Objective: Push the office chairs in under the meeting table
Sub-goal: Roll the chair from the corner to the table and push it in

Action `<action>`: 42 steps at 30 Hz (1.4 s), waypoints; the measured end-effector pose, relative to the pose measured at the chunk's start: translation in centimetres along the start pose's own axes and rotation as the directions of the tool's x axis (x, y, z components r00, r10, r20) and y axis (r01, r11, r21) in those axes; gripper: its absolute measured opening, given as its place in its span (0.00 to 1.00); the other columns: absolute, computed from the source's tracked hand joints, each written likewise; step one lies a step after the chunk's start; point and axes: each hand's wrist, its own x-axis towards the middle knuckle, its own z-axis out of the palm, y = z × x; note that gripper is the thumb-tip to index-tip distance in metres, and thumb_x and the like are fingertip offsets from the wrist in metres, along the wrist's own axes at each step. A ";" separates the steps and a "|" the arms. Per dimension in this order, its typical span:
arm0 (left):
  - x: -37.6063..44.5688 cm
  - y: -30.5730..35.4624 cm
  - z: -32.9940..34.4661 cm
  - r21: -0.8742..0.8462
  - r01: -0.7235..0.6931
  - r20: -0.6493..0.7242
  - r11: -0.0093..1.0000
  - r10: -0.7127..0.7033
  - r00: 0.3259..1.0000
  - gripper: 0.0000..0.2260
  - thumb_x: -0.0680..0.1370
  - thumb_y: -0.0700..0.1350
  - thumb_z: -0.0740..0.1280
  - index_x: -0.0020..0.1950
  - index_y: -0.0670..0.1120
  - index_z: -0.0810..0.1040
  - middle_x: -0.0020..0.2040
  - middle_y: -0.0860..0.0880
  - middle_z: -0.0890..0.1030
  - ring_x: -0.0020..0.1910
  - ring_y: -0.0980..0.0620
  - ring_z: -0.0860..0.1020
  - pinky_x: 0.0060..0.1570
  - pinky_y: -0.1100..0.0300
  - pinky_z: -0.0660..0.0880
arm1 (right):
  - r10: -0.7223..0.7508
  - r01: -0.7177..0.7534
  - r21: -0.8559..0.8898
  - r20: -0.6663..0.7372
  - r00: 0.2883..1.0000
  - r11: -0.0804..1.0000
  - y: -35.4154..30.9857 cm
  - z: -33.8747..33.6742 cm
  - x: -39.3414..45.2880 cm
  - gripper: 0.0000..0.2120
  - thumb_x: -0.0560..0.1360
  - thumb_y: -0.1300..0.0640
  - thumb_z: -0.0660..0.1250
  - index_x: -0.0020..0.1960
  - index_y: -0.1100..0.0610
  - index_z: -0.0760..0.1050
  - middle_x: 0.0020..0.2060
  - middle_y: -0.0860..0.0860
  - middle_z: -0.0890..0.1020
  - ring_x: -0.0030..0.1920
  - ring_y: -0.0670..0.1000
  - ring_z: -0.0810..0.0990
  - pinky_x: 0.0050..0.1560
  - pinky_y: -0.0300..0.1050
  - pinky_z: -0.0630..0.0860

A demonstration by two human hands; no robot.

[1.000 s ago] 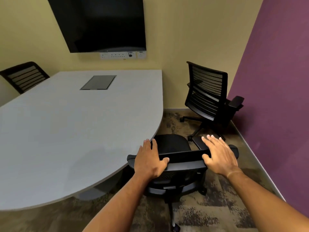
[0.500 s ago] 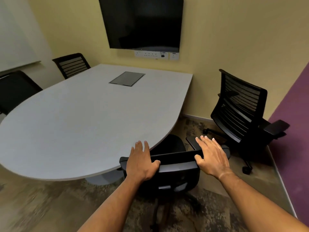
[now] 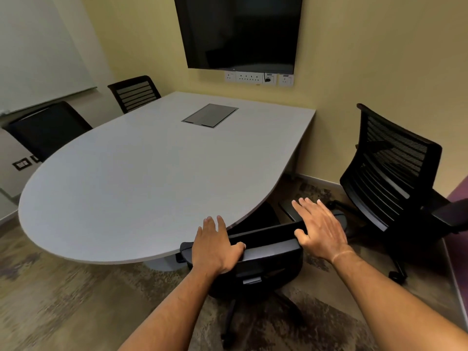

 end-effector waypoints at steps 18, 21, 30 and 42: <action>6.0 7.4 1.2 -0.043 0.182 -0.032 0.982 -0.184 0.982 0.40 0.73 0.56 0.59 0.80 0.45 0.45 0.80 0.41 0.46 0.79 0.46 0.44 0.76 0.53 0.43 | -0.208 0.205 0.100 0.022 0.978 0.974 8.5 0.8 8.6 0.39 0.67 0.45 0.54 0.77 0.57 0.59 0.76 0.58 0.62 0.77 0.54 0.56 0.77 0.48 0.44; 5.7 9.5 1.4 -0.091 0.222 -0.061 0.971 -0.227 0.972 0.42 0.70 0.57 0.59 0.80 0.45 0.46 0.80 0.42 0.47 0.79 0.48 0.45 0.76 0.54 0.43 | -0.250 0.244 0.116 0.045 0.967 0.963 10.0 0.1 9.4 0.39 0.68 0.47 0.57 0.77 0.58 0.59 0.76 0.58 0.63 0.77 0.54 0.56 0.76 0.47 0.43; 5.1 14.5 2.1 -0.125 0.367 -0.239 0.922 -0.387 0.891 0.36 0.74 0.56 0.60 0.79 0.43 0.55 0.80 0.44 0.54 0.79 0.48 0.51 0.75 0.57 0.45 | -0.326 0.303 0.202 0.090 0.941 0.931 13.4 -0.5 11.4 0.38 0.69 0.48 0.54 0.78 0.58 0.55 0.77 0.57 0.58 0.78 0.53 0.52 0.75 0.43 0.40; 5.0 20.3 4.1 -0.088 0.493 -0.307 0.866 -0.495 0.813 0.34 0.74 0.56 0.52 0.76 0.40 0.61 0.76 0.42 0.64 0.76 0.49 0.59 0.76 0.56 0.46 | -0.433 0.394 0.214 0.186 0.882 0.894 17.2 -1.3 14.8 0.36 0.75 0.49 0.56 0.78 0.62 0.49 0.78 0.59 0.53 0.78 0.54 0.48 0.76 0.46 0.40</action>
